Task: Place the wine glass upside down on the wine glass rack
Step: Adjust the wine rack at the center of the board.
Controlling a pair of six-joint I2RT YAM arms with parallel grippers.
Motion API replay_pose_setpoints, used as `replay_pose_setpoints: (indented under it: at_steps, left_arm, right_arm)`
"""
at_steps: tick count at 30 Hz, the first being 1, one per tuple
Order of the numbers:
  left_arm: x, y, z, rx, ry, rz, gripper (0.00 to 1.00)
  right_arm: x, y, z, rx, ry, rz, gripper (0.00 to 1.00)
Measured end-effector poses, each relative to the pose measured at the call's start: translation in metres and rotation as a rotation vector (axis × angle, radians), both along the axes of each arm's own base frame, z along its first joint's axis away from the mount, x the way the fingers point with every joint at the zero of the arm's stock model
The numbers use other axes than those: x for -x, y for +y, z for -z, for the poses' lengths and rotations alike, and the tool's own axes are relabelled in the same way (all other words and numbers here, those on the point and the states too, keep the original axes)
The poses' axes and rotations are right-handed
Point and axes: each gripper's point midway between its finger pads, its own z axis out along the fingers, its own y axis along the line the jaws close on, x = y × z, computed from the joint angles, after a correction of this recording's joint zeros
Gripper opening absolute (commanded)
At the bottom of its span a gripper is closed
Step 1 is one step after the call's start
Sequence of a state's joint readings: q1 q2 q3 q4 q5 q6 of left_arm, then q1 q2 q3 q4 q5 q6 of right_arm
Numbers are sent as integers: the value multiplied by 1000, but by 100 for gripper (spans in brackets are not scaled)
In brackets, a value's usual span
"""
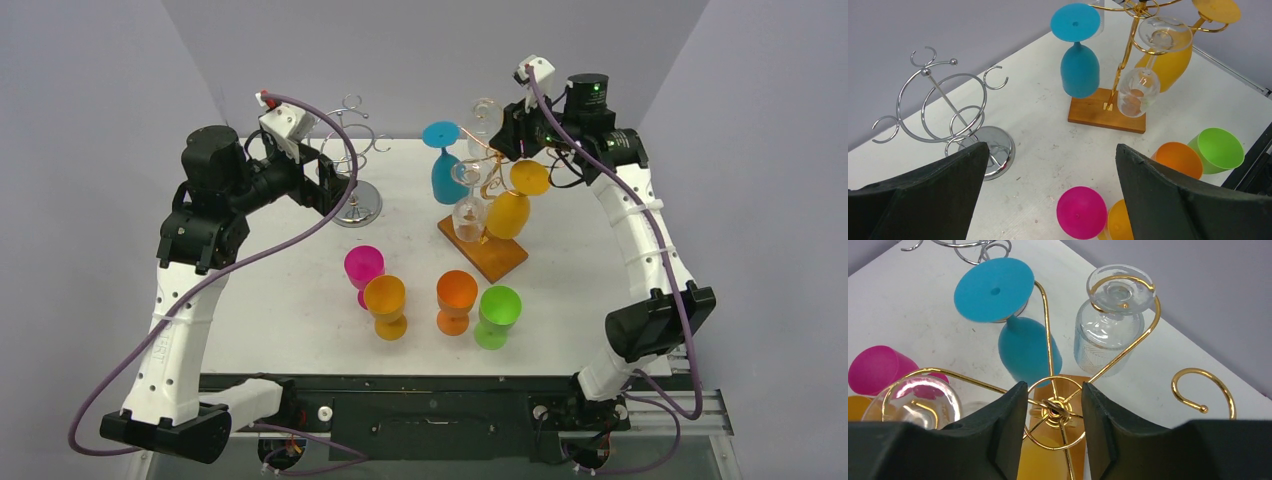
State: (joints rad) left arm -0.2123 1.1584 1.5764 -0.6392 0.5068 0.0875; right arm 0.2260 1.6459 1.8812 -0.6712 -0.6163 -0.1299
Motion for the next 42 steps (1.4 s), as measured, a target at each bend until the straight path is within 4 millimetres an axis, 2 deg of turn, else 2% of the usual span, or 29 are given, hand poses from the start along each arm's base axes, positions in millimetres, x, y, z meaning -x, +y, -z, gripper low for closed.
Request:
replay_pose_setpoints:
  at_steps: [4,9,15,19,24,36,39,42]
  left_arm:
    - [0,0,0,0,-1,0,96]
    - [0,0,0,2,0,2,96]
    - [1,0,0,2,1,3,96]
    - [0,0,-1,1,2,2,96]
    - [-1,0,-6,2,-5,2,96]
    - [-3,-1,-7,0,7,1,96]
    - [-5,-1,-6,-1,10,-1,96]
    - [-5,-1,-6,-1,13,-2,96]
  right_arm:
    - [9,-3,-4,47,-20,-51,44]
    - [22,-7,0,87,9,-117,46]
    - [14,-21,-10,105,-15,-162,47]
    - [13,-24,4,107,18,-202,48]
    - [11,-17,18,105,46,-260,46]
    - [13,-4,12,62,9,-338,33]
    - [8,-2,15,58,10,-339,27]
    - [1,-1,20,57,10,-336,17]
